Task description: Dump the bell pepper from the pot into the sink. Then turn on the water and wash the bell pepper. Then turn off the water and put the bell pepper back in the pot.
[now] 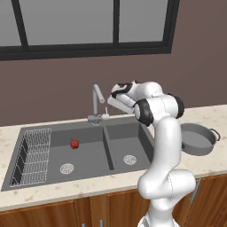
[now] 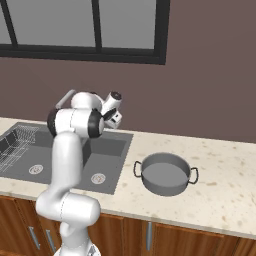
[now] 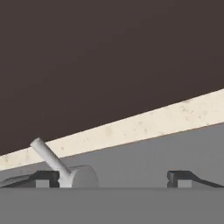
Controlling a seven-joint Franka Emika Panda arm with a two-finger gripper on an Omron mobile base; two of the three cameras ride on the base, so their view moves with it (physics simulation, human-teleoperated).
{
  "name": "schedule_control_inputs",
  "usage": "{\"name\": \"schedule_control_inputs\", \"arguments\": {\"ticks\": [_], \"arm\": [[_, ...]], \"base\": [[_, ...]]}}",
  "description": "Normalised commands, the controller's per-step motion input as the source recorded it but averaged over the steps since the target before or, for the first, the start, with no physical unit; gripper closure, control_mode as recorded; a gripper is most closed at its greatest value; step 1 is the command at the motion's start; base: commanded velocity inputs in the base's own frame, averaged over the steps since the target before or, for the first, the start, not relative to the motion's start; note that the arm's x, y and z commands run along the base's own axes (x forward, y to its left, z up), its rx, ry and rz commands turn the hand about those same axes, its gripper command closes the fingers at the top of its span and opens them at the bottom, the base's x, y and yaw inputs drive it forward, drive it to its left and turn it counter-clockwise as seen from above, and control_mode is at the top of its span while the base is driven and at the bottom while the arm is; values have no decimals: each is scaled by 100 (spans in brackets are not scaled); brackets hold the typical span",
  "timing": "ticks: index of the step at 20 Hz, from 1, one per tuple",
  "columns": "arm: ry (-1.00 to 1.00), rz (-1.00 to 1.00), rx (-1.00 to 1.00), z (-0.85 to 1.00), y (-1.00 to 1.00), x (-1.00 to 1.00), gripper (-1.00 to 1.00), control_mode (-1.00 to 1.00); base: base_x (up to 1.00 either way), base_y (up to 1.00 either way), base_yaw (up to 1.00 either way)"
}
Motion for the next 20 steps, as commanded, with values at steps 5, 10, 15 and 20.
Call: {"name": "schedule_control_inputs", "arguments": {"ticks": [5, 10, 15, 20], "arm": [[0, -9, 0, 45, -23, -100, -100, -100], [0, -1, 0, 70, 0, -100, -100, -100], [0, 0, -6, 86, 0, -100, -100, -100], [2, 0, -14, 53, 0, -100, -100, -100]], "base": [[0, 0, 0], [0, 0, 0], [0, 0, 0], [0, 0, 0]]}}
